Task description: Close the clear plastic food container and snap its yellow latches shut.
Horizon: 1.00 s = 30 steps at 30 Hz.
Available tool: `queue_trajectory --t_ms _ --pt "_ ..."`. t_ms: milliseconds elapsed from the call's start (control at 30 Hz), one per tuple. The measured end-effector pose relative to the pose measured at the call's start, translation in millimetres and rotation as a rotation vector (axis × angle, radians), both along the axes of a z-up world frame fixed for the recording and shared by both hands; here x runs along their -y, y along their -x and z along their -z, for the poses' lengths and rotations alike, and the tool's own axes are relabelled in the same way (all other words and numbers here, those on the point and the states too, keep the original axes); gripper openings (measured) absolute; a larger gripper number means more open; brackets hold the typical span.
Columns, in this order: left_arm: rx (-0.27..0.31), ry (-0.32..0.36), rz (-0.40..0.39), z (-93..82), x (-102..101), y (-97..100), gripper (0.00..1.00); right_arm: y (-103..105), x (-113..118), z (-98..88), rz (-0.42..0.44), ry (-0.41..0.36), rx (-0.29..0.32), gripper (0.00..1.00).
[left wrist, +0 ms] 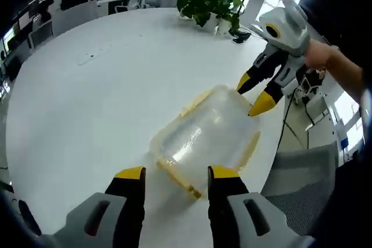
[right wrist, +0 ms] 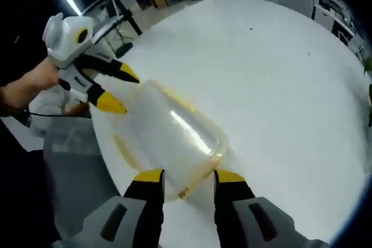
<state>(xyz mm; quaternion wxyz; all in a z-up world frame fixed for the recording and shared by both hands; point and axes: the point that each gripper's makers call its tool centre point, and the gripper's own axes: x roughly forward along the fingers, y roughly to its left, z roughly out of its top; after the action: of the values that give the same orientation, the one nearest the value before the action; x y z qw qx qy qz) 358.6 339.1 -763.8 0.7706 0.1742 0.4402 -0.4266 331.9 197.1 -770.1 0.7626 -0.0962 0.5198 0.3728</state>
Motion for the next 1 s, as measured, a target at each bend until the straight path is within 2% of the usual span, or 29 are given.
queue_trajectory --t_ms 67,233,267,333,367,433,633,700,900,1000 --pt "0.013 -0.015 0.015 -1.0 1.5 0.5 0.41 -2.3 0.3 -0.9 -0.046 0.026 0.037 0.34" --pt "0.047 -0.054 0.102 -3.2 5.1 3.2 0.35 -1.2 1.4 -1.5 -0.1 0.06 0.053 0.34" --pt "0.059 -0.062 0.132 -5.7 5.7 3.9 0.34 0.0 3.9 -2.7 -0.145 0.084 0.065 0.33" --pt "0.07 -0.056 0.144 -11.1 7.8 2.8 0.34 1.0 6.1 -5.8 -0.225 0.124 0.1 0.3" --pt "0.075 -0.045 0.158 -14.1 10.1 2.7 0.34 2.0 1.9 -9.1 -0.284 0.11 0.131 0.3" --pt "0.084 -0.033 0.165 -19.1 13.7 1.0 0.34 3.4 -0.5 -13.8 -0.292 0.091 0.133 0.3" --pt "0.122 0.005 0.312 -26.5 36.6 7.8 0.32 -0.1 -10.6 -21.0 -0.345 0.043 0.154 0.29" --pt "0.124 0.011 0.326 -27.4 41.7 10.1 0.31 -1.6 -22.2 -25.3 -0.415 0.008 0.202 0.29" --pt "0.112 0.001 0.393 -20.3 51.5 14.4 0.23 -5.4 -38.9 -24.6 -0.447 0.014 0.196 0.26" --pt "0.101 0.016 0.437 -19.4 57.9 19.9 0.23 -4.1 -46.9 -23.1 -0.468 0.011 0.191 0.28"
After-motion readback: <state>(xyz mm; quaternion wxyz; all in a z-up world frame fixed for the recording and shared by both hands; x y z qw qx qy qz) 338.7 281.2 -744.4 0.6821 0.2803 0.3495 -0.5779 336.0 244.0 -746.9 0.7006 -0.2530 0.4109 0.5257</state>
